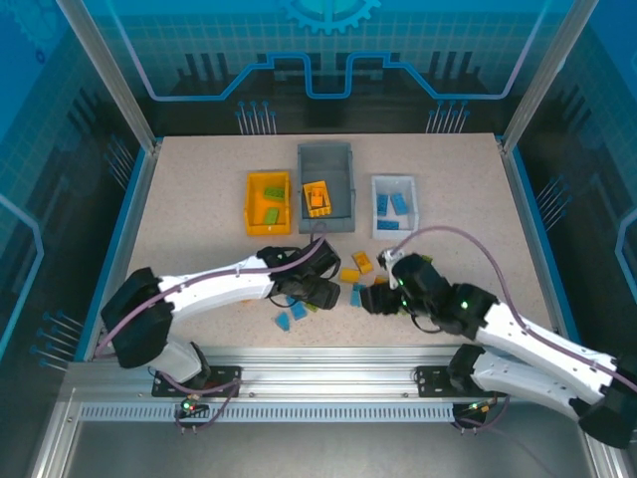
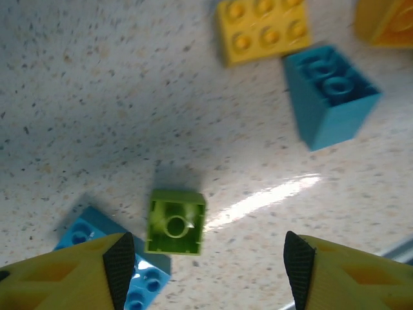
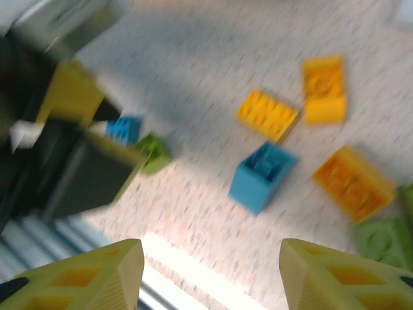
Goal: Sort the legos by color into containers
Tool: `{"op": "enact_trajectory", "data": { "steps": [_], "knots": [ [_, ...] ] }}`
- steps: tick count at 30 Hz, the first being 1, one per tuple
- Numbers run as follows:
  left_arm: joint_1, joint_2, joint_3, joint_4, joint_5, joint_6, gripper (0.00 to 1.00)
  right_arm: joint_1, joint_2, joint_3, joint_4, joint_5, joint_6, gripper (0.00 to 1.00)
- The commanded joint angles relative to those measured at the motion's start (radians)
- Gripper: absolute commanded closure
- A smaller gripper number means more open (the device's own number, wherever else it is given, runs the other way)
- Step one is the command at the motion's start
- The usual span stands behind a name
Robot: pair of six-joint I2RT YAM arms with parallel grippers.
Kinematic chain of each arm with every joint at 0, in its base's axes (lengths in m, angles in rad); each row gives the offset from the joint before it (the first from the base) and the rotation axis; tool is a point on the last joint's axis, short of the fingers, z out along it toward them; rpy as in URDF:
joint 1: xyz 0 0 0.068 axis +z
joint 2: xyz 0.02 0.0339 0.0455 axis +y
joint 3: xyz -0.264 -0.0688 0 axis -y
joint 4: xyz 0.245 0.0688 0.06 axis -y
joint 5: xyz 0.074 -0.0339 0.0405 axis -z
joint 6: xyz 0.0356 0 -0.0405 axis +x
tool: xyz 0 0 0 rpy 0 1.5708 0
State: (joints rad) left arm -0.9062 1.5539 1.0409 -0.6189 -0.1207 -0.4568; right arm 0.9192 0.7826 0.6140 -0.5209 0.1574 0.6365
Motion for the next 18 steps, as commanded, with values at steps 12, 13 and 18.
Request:
{"op": "enact_trajectory", "data": {
  "steps": [12,13,18],
  "knots": [
    [0.034,0.176,0.078,-0.067,0.080,0.129,0.33,0.256,-0.190,-0.040,-0.043,0.205,0.169,0.36],
    [0.033,0.184,0.078,-0.065,0.080,0.129,0.34,0.257,-0.172,-0.037,-0.033,0.203,0.167,0.36],
    [0.021,0.233,0.077,-0.050,0.064,0.125,0.42,0.255,-0.100,-0.036,0.023,0.182,0.169,0.36]
  ]
}}
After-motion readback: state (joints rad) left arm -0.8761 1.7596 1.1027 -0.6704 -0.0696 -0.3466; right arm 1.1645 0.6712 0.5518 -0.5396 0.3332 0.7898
